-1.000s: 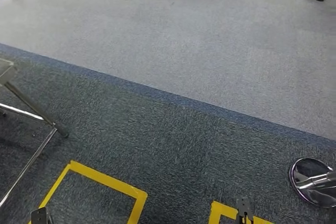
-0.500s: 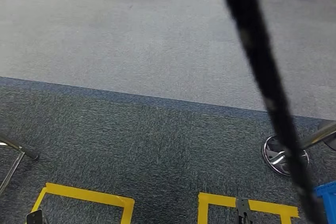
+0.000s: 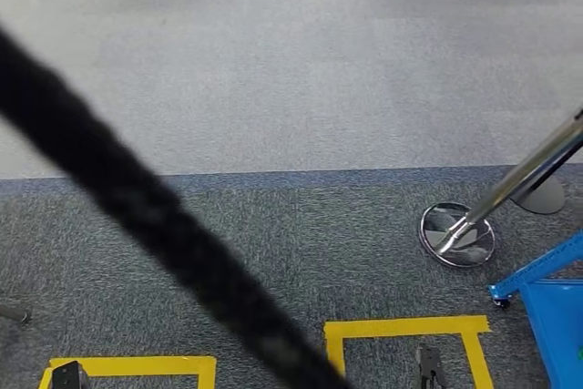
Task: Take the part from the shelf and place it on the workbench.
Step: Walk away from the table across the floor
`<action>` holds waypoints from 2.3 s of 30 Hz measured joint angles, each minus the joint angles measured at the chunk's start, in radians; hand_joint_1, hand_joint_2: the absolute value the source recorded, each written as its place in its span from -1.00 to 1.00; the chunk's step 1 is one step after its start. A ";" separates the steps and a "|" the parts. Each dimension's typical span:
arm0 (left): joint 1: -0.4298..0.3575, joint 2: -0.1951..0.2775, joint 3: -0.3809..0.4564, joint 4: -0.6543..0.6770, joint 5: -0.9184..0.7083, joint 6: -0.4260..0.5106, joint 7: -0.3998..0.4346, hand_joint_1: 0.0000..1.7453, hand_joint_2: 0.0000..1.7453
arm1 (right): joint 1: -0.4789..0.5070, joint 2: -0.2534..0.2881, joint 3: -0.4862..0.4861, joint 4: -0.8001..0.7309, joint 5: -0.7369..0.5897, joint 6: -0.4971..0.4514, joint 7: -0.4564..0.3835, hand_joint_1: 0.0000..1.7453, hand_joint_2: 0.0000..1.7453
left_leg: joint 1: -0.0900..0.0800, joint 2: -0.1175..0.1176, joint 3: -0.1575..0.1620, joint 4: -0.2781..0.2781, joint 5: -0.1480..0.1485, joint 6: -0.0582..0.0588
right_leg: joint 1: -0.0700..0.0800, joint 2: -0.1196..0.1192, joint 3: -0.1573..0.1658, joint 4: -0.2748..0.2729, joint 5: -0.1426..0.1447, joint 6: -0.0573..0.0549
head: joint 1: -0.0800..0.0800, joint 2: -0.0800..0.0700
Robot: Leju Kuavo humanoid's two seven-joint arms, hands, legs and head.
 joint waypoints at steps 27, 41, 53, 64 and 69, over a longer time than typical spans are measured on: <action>0.003 -0.001 0.001 0.000 -0.005 -0.001 -0.002 -1.00 -1.00 | -0.003 0.001 -0.018 -0.005 -0.010 0.029 -0.002 -1.00 -1.00 | -0.012 0.019 0.004 -0.035 0.033 0.022 | 0.008 -0.037 0.004 0.005 -0.010 0.016 | 0.004 0.000; 0.006 -0.002 0.003 0.000 -0.014 -0.002 -0.003 -1.00 -1.00 | -0.004 0.010 -0.082 -0.010 -0.070 0.059 -0.014 -1.00 -1.00 | 0.002 -0.175 -0.012 -0.007 0.036 0.019 | 0.008 0.144 -0.004 0.009 0.005 -0.010 | -0.004 0.000; 0.004 -0.004 0.008 0.000 -0.015 -0.013 -0.014 -1.00 -1.00 | -0.002 0.016 -0.132 -0.017 -0.090 0.059 -0.011 -1.00 -1.00 | 0.003 -0.030 0.004 -0.047 0.040 0.038 | -0.010 0.017 -0.100 0.187 -0.059 0.046 | 0.005 0.000; 0.001 -0.006 0.012 0.000 -0.016 -0.008 -0.010 -1.00 -1.00 | -0.006 0.018 -0.148 -0.023 -0.089 0.064 -0.007 -1.00 -1.00 | 0.004 -0.066 -0.075 0.188 -0.105 -0.006 | -0.001 0.036 0.003 0.010 -0.013 -0.013 | -0.013 0.000; 0.003 -0.004 0.013 0.000 -0.019 -0.006 -0.011 -1.00 -1.00 | -0.003 0.018 -0.154 -0.023 -0.088 0.070 -0.004 -1.00 -1.00 | -0.002 -0.099 -0.078 0.140 -0.013 0.017 | 0.006 0.109 0.010 0.010 -0.012 -0.015 | -0.014 0.000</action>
